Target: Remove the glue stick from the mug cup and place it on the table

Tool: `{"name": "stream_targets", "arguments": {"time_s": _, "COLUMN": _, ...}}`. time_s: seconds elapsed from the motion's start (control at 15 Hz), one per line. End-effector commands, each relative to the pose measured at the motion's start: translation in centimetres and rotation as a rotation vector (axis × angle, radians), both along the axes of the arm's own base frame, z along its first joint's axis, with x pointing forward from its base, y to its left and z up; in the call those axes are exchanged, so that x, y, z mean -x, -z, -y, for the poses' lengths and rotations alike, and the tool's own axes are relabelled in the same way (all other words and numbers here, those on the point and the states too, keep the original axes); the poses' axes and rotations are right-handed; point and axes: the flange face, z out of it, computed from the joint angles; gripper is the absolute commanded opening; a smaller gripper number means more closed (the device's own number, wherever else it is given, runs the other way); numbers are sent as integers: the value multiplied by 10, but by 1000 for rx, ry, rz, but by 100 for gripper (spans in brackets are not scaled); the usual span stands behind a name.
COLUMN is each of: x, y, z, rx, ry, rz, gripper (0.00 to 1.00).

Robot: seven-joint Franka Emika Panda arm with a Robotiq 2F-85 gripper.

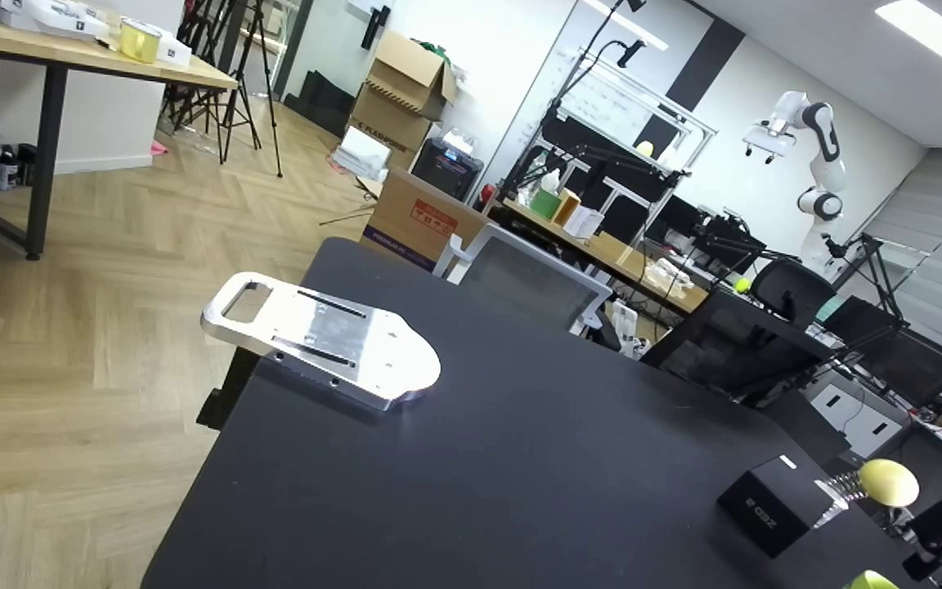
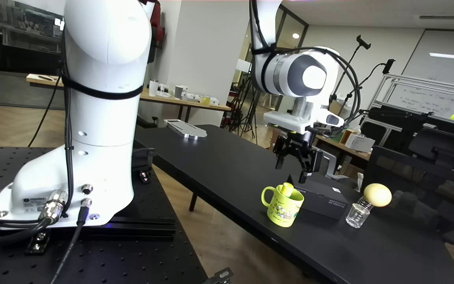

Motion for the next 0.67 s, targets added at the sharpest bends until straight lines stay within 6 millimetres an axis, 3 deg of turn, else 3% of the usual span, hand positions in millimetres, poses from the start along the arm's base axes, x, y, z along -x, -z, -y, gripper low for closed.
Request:
{"name": "stream_targets", "arguments": {"time_s": 0.0, "x": -5, "y": 17, "z": 5, "rx": -1, "ry": 30, "rz": -11, "gripper": 100}}
{"name": "stream_targets", "arguments": {"time_s": 0.2, "x": -4, "y": 25, "z": 7, "rx": -2, "ry": 37, "rz": 5, "gripper": 100}}
{"name": "stream_targets", "arguments": {"time_s": 0.27, "x": -5, "y": 25, "z": 8, "rx": -1, "ry": 38, "rz": 18, "gripper": 75}}
{"name": "stream_targets", "arguments": {"time_s": 0.33, "x": -5, "y": 26, "z": 9, "rx": 0, "ry": 40, "rz": 29, "gripper": 74}}
{"name": "stream_targets", "arguments": {"time_s": 0.6, "x": -6, "y": 27, "z": 15, "rx": 0, "ry": 55, "rz": 53, "gripper": 45}}
